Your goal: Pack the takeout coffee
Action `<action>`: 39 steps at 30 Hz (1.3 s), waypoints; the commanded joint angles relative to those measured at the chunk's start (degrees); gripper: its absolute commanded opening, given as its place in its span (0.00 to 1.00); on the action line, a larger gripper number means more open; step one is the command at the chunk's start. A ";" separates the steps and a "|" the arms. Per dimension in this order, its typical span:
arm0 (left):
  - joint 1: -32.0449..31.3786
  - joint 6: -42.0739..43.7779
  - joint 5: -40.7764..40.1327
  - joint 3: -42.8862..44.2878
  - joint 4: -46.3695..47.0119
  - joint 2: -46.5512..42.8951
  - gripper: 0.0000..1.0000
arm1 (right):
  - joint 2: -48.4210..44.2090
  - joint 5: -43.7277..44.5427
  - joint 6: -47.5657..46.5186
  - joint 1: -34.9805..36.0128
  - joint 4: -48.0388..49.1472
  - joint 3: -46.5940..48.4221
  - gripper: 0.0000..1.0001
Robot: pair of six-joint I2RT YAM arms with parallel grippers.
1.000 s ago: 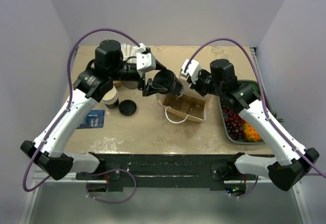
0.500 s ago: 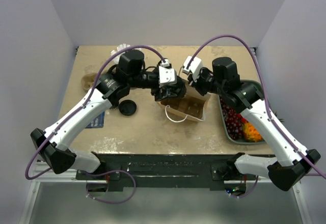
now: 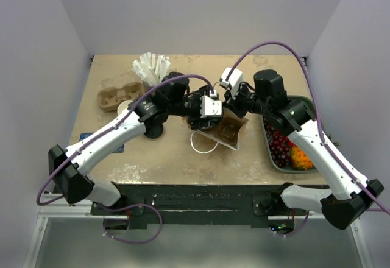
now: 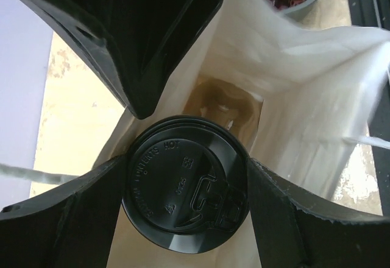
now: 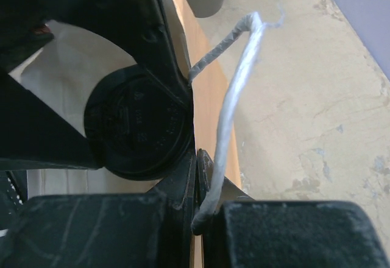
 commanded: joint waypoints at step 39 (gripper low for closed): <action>0.10 3.07 -1.34 -11.47 13.49 -2.00 0.52 | 0.81 -5.15 14.60 -5.29 5.66 -0.70 0.00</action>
